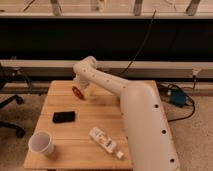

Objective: Drag the pepper across the table

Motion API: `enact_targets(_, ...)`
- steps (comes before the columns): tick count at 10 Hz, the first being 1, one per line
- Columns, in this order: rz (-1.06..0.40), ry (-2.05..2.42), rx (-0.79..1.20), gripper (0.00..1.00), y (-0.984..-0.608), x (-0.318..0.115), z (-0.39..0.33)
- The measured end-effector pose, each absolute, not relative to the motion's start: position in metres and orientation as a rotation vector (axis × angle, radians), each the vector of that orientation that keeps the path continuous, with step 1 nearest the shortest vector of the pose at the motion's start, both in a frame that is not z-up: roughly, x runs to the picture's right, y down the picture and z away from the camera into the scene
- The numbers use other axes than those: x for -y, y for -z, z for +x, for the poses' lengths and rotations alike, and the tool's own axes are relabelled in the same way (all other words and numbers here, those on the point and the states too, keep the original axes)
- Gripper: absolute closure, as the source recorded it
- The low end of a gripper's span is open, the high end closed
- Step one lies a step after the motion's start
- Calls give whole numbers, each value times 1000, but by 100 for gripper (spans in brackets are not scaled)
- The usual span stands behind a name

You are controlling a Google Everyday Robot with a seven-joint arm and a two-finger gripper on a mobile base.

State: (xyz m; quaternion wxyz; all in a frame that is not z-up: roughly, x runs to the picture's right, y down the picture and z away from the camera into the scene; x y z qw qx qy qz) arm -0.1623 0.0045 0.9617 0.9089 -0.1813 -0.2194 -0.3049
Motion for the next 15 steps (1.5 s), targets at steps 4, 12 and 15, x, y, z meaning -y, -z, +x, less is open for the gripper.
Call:
enact_targets(4, -426, 764, 611, 20, -960, -19, -184)
enact_targets(12, -481, 1132, 520, 20, -972, -29, -190)
enact_targets(15, -510, 1180, 471, 20, -981, -33, -177)
